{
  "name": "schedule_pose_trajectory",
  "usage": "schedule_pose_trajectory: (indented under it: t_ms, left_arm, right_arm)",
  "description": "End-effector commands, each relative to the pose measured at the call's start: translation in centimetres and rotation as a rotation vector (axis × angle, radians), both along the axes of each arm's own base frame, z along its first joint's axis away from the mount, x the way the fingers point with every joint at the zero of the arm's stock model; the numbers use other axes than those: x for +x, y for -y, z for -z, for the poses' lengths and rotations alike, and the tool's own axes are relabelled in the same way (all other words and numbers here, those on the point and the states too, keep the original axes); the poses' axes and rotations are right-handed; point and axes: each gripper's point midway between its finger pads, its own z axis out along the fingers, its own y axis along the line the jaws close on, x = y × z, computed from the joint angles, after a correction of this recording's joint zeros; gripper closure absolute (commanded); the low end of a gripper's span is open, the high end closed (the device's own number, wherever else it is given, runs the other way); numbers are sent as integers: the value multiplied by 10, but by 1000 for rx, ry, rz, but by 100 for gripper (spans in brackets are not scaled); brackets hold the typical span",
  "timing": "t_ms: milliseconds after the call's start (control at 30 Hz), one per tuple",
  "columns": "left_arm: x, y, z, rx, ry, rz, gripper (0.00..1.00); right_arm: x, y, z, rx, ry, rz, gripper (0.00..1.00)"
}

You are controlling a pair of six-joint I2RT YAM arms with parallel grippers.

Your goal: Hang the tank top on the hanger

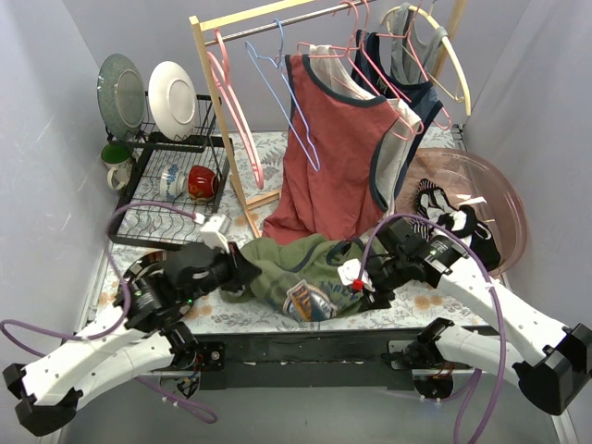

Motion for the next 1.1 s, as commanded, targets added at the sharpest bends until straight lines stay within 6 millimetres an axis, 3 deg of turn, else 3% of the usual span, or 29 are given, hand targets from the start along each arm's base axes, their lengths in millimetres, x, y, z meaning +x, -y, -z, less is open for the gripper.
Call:
schedule_pose_trajectory:
  t_ms: [0,67,100,167,233,267,400,533,567,600,667,700,767,833,867,900,967,1033,1067]
  left_arm:
    - [-31,12,66,29,-263,80,88]
    - [-27,9,71,42,-274,46,79]
    - [-26,7,68,43,-262,38,52]
    - [-21,7,53,35,-206,47,30]
    - [-22,17,38,4,-149,111,15]
    - [-30,24,34,2,-131,191,12]
    - [-28,53,32,-31,-97,312,9]
    - [-16,85,62,-62,-148,348,12]
    - [-12,89,69,-63,-153,334,14]
    - [-2,97,65,-97,-113,317,14]
    - [16,103,86,-65,-112,242,14]
    - [22,113,78,-90,-62,235,14]
    - [44,119,90,-21,-6,153,14]
    - [58,131,86,-11,43,125,14]
    - [67,131,87,11,69,83,14]
    - [73,136,101,48,65,64,14]
    - [90,137,103,97,98,-6,21]
    - [100,136,126,182,81,-53,23]
    - [106,137,125,199,89,-79,23]
  right_arm:
    - [8,5,-12,-21,101,18,44]
    - [37,4,-24,-21,175,179,40]
    - [68,7,-32,-20,276,284,37]
    - [92,14,-34,-34,293,385,34]
    - [115,26,-37,-23,250,493,34]
    - [121,29,-27,-40,188,527,35]
    - [129,28,1,-48,68,599,39]
    - [136,21,20,-35,11,648,44]
    - [143,18,21,-21,19,656,44]
    - [146,18,21,-21,18,673,45]
    - [150,17,23,-26,13,684,45]
    - [150,17,22,-25,11,684,45]
    - [149,16,19,-13,6,693,46]
    - [147,17,19,-6,3,704,46]
    - [146,18,15,7,15,709,46]
    - [146,21,16,5,22,723,45]
    - [145,24,12,19,30,736,45]
    - [144,27,13,24,21,748,45]
    - [143,28,12,28,18,754,45]
